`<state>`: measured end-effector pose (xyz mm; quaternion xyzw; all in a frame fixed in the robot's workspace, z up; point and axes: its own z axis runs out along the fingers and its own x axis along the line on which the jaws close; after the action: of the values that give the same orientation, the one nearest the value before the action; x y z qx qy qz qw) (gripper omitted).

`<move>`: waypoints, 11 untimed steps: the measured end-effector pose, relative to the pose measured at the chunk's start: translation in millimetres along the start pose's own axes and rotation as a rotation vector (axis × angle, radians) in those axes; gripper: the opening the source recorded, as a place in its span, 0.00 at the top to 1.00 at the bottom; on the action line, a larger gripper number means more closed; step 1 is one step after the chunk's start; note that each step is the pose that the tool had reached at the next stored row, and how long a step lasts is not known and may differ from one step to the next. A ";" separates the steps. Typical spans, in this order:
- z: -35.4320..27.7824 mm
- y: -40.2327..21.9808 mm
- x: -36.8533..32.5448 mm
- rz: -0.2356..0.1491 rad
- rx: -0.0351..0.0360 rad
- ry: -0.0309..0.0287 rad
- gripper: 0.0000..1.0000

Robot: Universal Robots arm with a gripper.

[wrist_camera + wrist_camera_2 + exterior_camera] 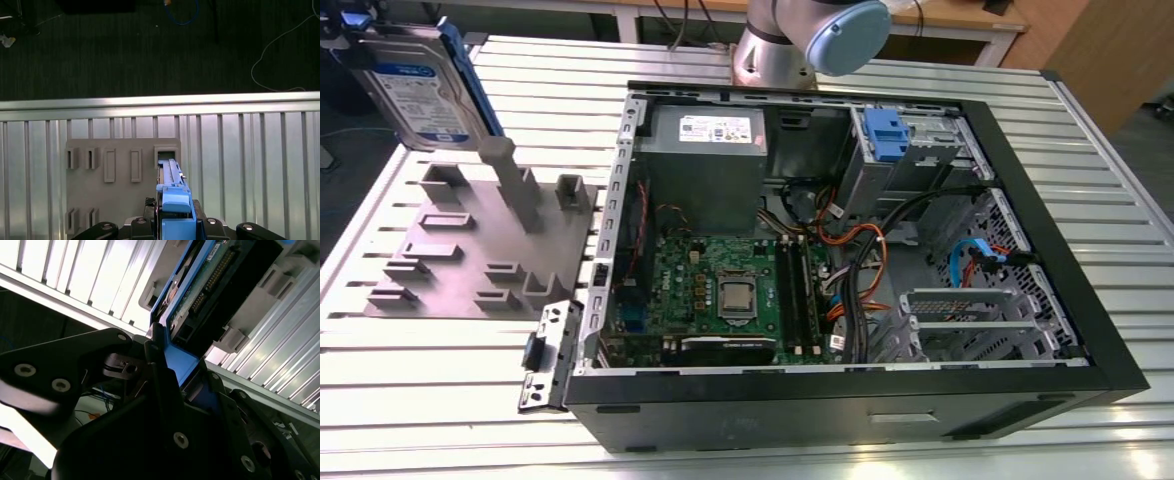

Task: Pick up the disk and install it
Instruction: 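Pick up the disk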

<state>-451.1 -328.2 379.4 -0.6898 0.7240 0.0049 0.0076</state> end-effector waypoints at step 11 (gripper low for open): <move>-3.8 0.0 -0.1 0.000 0.0001 0.0000 0.64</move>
<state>-451.1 -328.3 383.2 -0.6897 0.7240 0.0048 0.0076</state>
